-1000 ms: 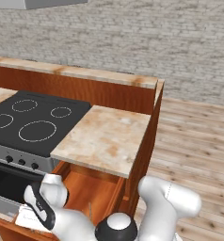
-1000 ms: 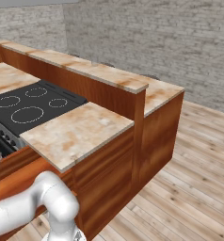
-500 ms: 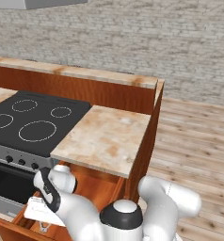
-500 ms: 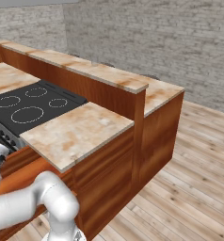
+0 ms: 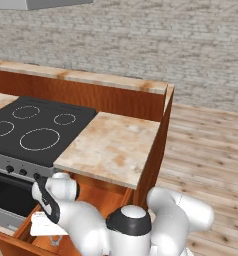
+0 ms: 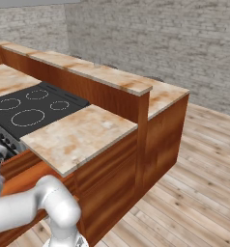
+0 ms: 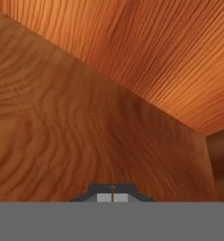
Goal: Take a straw from the drawer in front and place it inside the glass cup on the dining counter.
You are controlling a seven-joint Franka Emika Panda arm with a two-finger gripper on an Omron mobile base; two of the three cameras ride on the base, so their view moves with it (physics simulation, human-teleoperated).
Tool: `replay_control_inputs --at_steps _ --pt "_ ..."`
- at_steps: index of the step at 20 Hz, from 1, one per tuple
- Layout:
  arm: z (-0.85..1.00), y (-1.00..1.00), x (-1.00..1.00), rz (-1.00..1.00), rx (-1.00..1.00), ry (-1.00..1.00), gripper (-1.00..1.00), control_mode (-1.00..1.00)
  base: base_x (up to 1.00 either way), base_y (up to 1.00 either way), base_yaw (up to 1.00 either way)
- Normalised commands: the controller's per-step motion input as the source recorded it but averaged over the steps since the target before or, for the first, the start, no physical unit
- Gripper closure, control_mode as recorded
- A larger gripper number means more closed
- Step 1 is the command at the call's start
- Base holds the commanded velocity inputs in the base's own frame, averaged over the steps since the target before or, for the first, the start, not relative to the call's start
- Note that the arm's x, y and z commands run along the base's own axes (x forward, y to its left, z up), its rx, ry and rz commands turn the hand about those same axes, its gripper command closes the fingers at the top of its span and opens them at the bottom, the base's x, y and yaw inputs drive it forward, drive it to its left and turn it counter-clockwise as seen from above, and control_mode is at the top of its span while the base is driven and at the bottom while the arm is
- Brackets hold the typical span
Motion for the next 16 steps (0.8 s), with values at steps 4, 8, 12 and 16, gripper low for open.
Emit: replay_control_inputs --at_steps 4,8,12,16 --pt "0.31 -0.22 0.0 0.22 -0.01 0.03 1.0 -1.0 0.0 0.0 0.0" --pt "0.34 -0.24 0.0 0.21 -0.01 0.0 1.0 -1.0 0.0 0.0 0.0" --pt "0.37 -0.31 0.0 0.17 0.0 0.0 1.0 -1.0 0.0 0.0 0.0" --pt "0.33 -0.31 0.07 0.15 0.0 -0.02 1.0 -1.0 0.0 0.0 0.0"
